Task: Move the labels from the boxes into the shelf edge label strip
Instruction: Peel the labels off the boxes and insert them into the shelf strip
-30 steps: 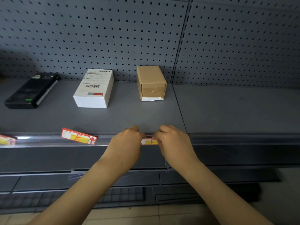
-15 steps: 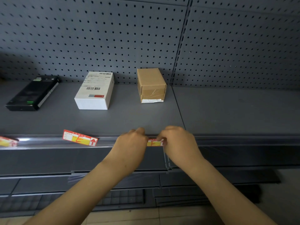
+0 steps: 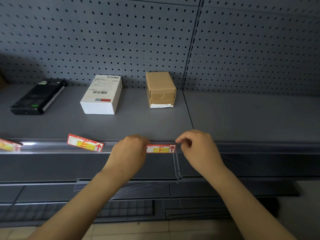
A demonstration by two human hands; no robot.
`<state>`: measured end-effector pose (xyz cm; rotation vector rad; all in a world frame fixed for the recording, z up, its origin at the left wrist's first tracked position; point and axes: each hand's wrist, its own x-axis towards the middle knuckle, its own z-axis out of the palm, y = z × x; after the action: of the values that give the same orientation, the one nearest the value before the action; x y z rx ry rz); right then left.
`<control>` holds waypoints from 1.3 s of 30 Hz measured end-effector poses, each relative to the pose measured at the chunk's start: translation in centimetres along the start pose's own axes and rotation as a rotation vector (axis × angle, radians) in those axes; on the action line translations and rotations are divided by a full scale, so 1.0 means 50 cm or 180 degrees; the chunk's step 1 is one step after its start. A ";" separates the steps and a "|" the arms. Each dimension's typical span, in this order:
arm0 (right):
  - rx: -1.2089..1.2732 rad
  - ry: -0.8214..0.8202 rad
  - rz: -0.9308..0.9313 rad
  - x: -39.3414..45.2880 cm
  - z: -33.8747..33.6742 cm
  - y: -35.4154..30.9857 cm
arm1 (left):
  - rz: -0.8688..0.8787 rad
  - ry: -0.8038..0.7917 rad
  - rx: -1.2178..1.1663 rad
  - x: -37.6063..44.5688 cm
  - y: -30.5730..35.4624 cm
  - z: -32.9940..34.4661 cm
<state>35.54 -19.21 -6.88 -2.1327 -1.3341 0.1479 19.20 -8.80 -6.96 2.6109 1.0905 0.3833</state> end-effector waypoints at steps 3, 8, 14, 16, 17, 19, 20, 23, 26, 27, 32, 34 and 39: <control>-0.0011 -0.0051 -0.0020 -0.004 0.000 0.004 | -0.0024 -0.0006 -0.0039 0.005 0.000 0.006; 0.0015 -0.0133 -0.0042 -0.008 0.005 0.010 | 0.0065 -0.0019 -0.0026 0.007 0.005 0.013; -0.0045 -0.0218 -0.0130 -0.012 0.026 0.009 | 0.0137 0.0133 -0.0032 0.001 0.009 0.029; -0.0057 -0.0212 -0.0165 -0.015 0.032 0.004 | 0.0158 0.0175 -0.0097 -0.003 0.007 0.027; -0.0052 -0.0216 -0.0199 -0.015 0.034 0.001 | 0.0171 0.0215 -0.0132 -0.006 0.005 0.023; -0.0011 -0.0254 -0.0272 -0.014 0.043 -0.012 | 0.0176 0.0370 -0.0113 -0.014 -0.006 0.010; 0.0017 -0.0279 -0.0307 -0.012 0.049 -0.021 | 0.0166 0.0471 -0.0055 -0.018 -0.016 0.000; 0.0129 -0.0338 -0.0446 -0.003 0.080 -0.064 | 0.0102 0.0708 0.0164 -0.024 -0.062 -0.036; 0.0229 -0.0462 -0.0589 0.006 0.123 -0.126 | -0.0007 0.0876 0.0287 -0.024 -0.120 -0.075; 0.0244 -0.0497 -0.0625 0.009 0.138 -0.147 | -0.0061 0.0900 0.0320 -0.025 -0.140 -0.087; 0.0240 -0.0454 -0.0550 0.023 0.208 -0.248 | -0.0246 0.0848 0.0297 -0.039 -0.239 -0.131; 0.0154 -0.0304 -0.0436 0.022 0.231 -0.280 | -0.0164 0.0829 0.0185 -0.045 -0.271 -0.141; -0.0279 0.0104 -0.0283 0.010 0.267 -0.322 | 0.0014 0.0588 -0.0205 -0.051 -0.331 -0.145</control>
<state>17.92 -8.07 -8.71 -2.1336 -1.4373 0.0187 4.24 1.64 -6.53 2.5619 1.1092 0.6608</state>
